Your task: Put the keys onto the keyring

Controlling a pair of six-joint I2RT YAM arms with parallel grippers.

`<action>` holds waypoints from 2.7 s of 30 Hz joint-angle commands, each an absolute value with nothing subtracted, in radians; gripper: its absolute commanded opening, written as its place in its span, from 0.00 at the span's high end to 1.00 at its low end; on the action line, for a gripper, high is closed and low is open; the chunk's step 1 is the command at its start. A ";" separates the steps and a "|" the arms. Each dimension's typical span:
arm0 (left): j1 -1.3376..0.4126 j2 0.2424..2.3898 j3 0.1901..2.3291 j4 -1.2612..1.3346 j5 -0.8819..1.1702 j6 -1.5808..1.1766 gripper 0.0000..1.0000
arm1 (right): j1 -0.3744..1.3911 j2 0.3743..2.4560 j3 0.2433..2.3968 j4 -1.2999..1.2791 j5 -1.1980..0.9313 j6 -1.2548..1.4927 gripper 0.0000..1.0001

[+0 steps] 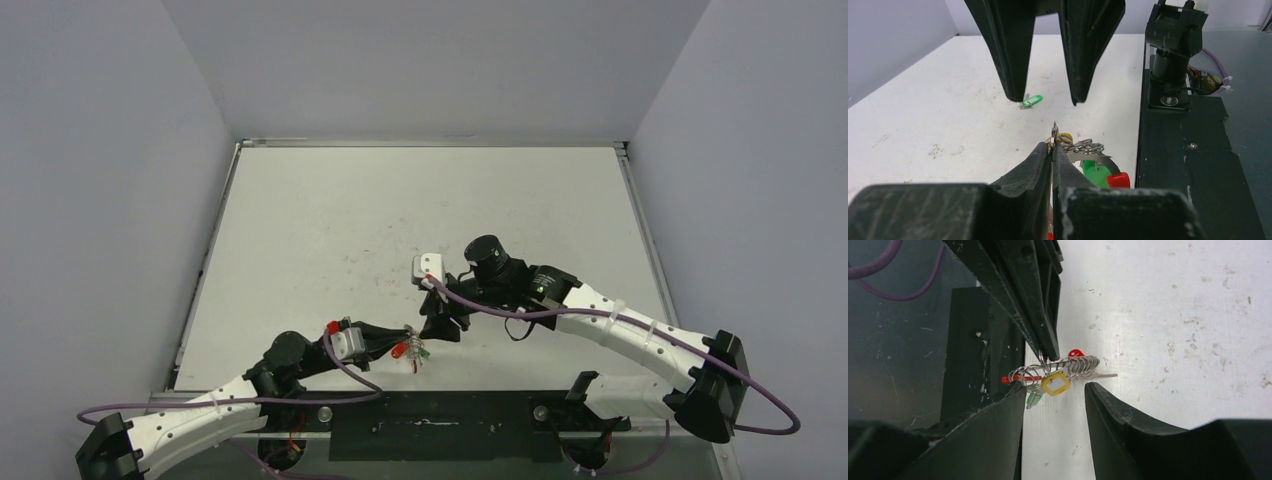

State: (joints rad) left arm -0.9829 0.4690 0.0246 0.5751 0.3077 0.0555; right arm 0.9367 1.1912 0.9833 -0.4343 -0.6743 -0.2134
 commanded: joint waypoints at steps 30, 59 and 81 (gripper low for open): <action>-0.986 0.396 0.045 0.659 0.273 0.029 1.00 | 0.929 1.267 0.941 -0.355 -0.773 -0.233 0.78; -0.986 0.399 0.058 0.652 0.270 0.029 1.00 | 0.928 1.250 0.933 -0.376 -0.688 -0.234 0.62; -0.986 0.400 0.053 0.660 0.272 0.026 1.00 | 0.910 1.267 0.975 -0.324 -0.862 -0.256 0.86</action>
State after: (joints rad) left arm -0.9829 0.4080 0.0174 0.5800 0.2836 0.0364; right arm 0.9157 1.2453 0.9295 -0.3458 -0.7975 -0.2283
